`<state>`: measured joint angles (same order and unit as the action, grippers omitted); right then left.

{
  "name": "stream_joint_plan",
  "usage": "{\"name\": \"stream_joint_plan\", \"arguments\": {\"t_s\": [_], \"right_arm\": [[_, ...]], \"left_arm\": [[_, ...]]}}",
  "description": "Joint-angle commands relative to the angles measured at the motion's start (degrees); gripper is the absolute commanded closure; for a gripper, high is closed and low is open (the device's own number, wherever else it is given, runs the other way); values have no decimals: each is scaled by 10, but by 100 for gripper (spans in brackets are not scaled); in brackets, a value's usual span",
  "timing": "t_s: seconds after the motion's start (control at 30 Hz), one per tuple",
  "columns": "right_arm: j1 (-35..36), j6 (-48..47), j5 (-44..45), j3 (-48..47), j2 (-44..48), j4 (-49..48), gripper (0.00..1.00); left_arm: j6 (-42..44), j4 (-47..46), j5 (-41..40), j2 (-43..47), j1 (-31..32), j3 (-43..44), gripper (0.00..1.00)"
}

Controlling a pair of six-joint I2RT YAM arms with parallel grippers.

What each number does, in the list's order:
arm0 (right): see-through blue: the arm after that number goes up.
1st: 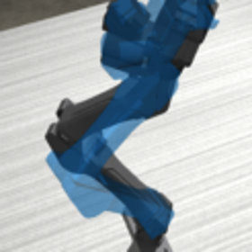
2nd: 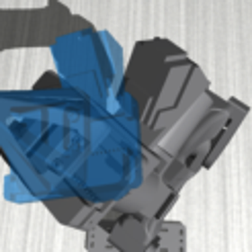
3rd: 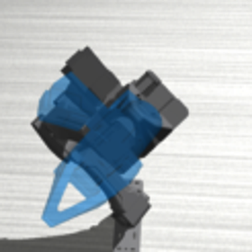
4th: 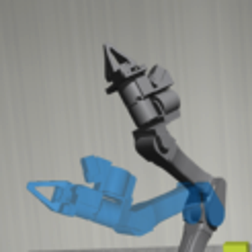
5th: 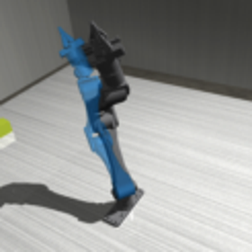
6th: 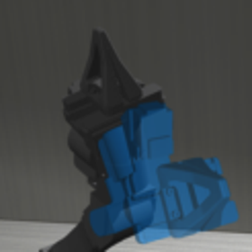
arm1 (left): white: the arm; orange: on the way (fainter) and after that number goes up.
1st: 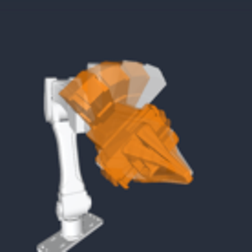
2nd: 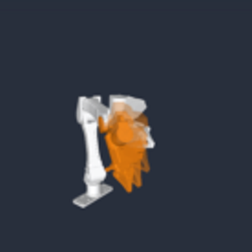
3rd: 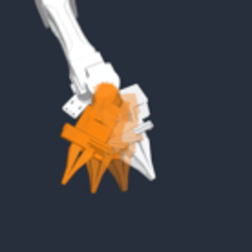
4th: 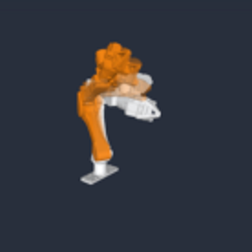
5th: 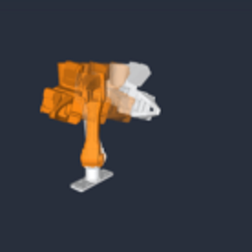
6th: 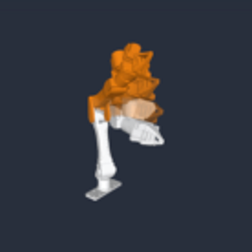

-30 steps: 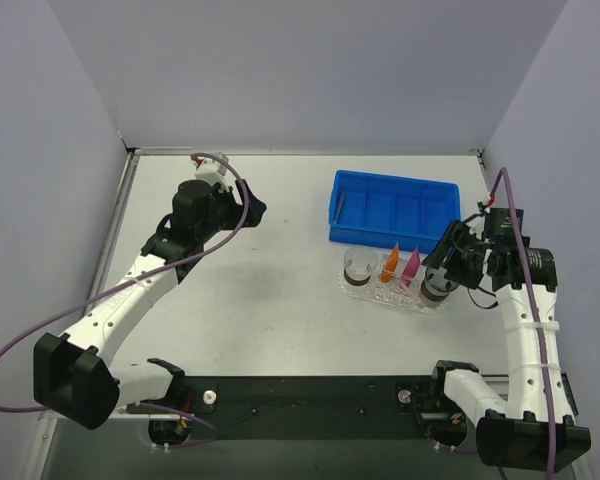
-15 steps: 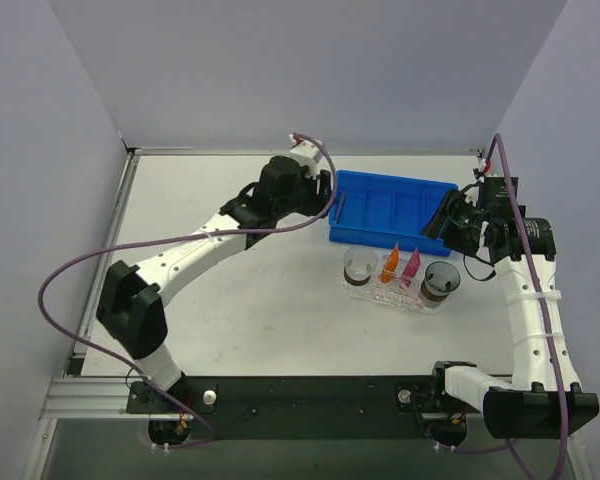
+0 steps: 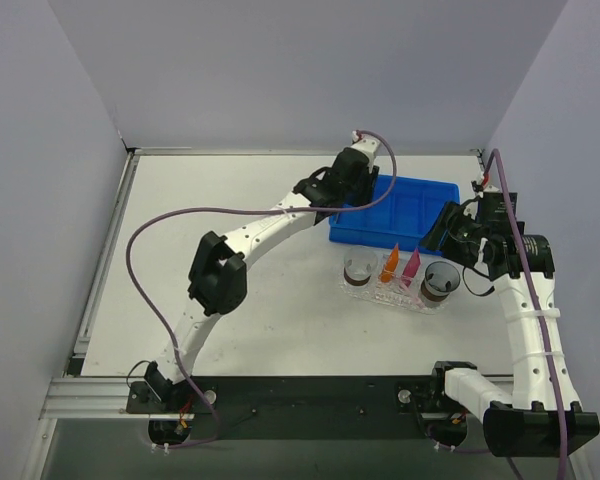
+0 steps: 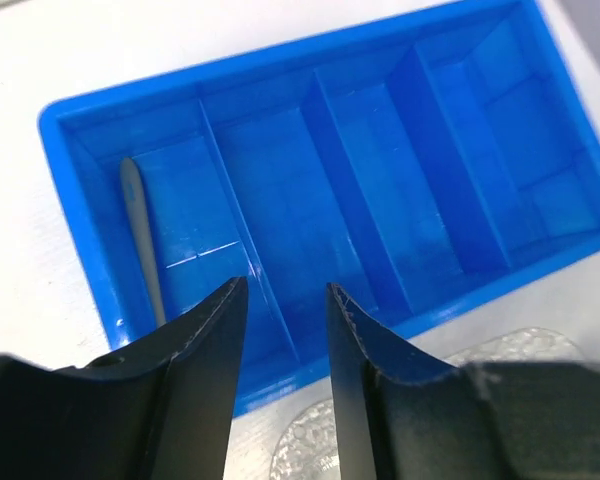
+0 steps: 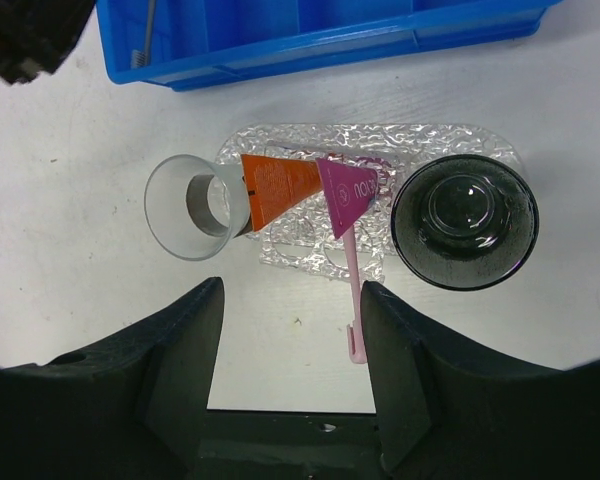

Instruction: Prepare toiletry sets of a toothbrush and toothpaste on the tray

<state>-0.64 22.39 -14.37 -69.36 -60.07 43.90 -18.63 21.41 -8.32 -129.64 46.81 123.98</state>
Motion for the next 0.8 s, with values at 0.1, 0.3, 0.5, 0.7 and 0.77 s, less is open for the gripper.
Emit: {"name": "stream_joint_plan", "arguments": {"t_s": [0.1, 0.3, 0.5, 0.7, 0.77], "right_arm": [[3, -23, -5, 24, 25, -10, 48], [1, -33, 5, 34, 36, -13, 48], [-2, -43, 9, 47, 36, -14, 48], [-4, -47, 14, 49, 35, -17, 48], [-6, -48, 13, 50, 36, -19, 48]], "left_arm": [[63, 81, -93, -106, 20, 140, 54], [84, 93, -151, -114, 23, 128, 54], [110, 95, -157, -131, 24, 129, 53], [144, 109, -172, -148, 25, 129, 53], [153, 111, -176, -154, 25, 131, 53]]}}
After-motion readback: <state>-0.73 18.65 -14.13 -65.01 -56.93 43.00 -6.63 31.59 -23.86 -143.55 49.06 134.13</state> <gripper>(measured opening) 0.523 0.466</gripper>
